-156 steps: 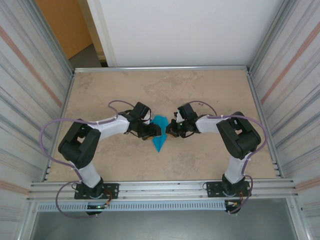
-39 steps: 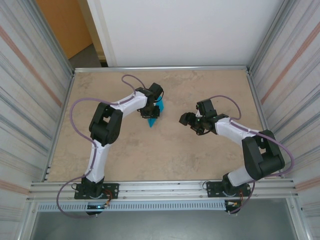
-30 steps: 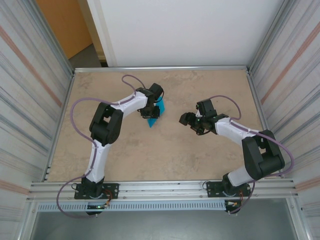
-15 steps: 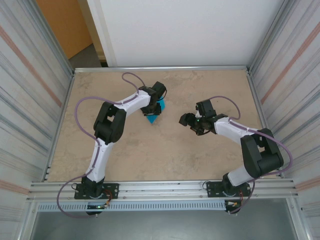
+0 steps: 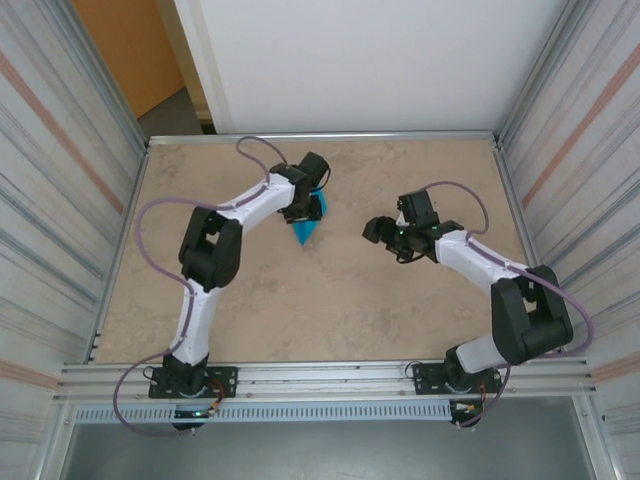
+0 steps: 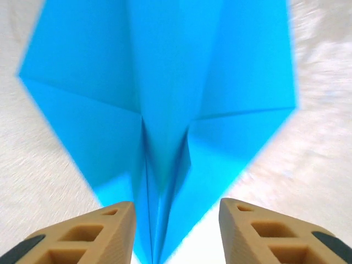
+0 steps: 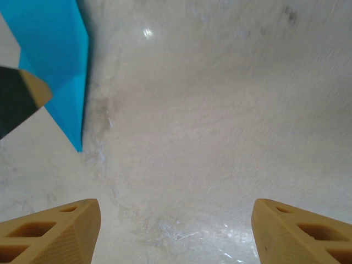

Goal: Fold a paper plane with a square sheet of paper (pick it up from the middle)
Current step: Move the paper plane to the center of the table, then reset both arms

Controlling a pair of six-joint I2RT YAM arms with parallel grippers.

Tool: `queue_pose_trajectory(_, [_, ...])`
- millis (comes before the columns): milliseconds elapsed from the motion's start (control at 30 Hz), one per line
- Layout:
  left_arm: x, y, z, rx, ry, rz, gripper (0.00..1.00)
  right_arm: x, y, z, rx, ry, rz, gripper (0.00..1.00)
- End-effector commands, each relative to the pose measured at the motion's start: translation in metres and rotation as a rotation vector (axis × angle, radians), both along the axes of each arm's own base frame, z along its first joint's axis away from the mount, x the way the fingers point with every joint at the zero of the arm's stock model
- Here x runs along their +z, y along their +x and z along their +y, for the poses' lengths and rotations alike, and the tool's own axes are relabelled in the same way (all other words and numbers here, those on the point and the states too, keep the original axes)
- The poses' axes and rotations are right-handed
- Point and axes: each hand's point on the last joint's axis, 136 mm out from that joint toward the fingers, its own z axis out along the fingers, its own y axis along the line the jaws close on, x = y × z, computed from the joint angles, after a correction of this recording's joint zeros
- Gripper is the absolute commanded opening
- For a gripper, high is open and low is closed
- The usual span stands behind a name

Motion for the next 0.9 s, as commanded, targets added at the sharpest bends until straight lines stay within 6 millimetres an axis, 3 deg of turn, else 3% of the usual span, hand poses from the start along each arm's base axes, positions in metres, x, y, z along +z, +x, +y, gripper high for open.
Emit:
queue_pose_trajectory(0, [0.072,-0.009,0.009,0.020,-0.095,-0.104,0.47,0.030,0.004,-0.027,-0.020,-0.100,-0.077,0.73])
queue_pose_trajectory(200, [0.112,-0.033,0.053,0.076,-0.116,-0.232,0.55,0.086,0.004,-0.075,-0.084,-0.258,-0.256,0.82])
queue_pose_trajectory(300, [0.117,-0.048,0.089,0.108,-0.089,-0.317,0.73,0.108,0.001,-0.100,-0.135,-0.355,-0.348,0.99])
queue_pose_trajectory(400, [0.117,-0.063,0.127,0.148,-0.042,-0.408,0.90,0.117,-0.003,-0.127,-0.209,-0.452,-0.398,0.99])
queue_pose_trajectory(467, [0.111,-0.074,0.153,0.183,-0.003,-0.447,0.98,0.116,-0.005,-0.145,-0.272,-0.505,-0.409,0.99])
queue_pose_trajectory(633, [0.099,-0.095,0.214,0.279,0.099,-0.529,0.99,0.094,-0.009,-0.189,-0.424,-0.638,-0.436,0.99])
queue_pose_trajectory(867, [0.088,-0.114,0.274,0.405,0.167,-0.609,0.99,0.054,-0.005,-0.213,-0.445,-0.686,-0.494,0.99])
